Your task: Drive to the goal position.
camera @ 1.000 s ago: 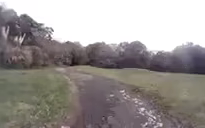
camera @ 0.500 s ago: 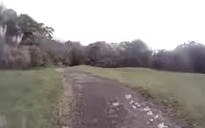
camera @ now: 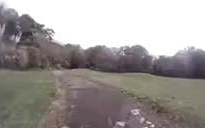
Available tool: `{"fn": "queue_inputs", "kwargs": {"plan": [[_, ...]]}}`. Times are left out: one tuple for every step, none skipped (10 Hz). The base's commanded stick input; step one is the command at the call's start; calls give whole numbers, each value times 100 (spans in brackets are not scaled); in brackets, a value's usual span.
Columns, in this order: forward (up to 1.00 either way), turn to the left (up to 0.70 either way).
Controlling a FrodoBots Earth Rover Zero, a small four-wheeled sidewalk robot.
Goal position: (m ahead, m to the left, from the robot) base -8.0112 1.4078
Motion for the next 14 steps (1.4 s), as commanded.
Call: {"fn": "queue_inputs", "kwargs": {"plan": [[85, 27], [85, 27], [85, 27], [85, 27], [85, 27], [85, 27], [85, 23], [85, 7], [85, 0], [85, 0], [85, 0], [85, 0], [85, 0], [85, 0]]}}
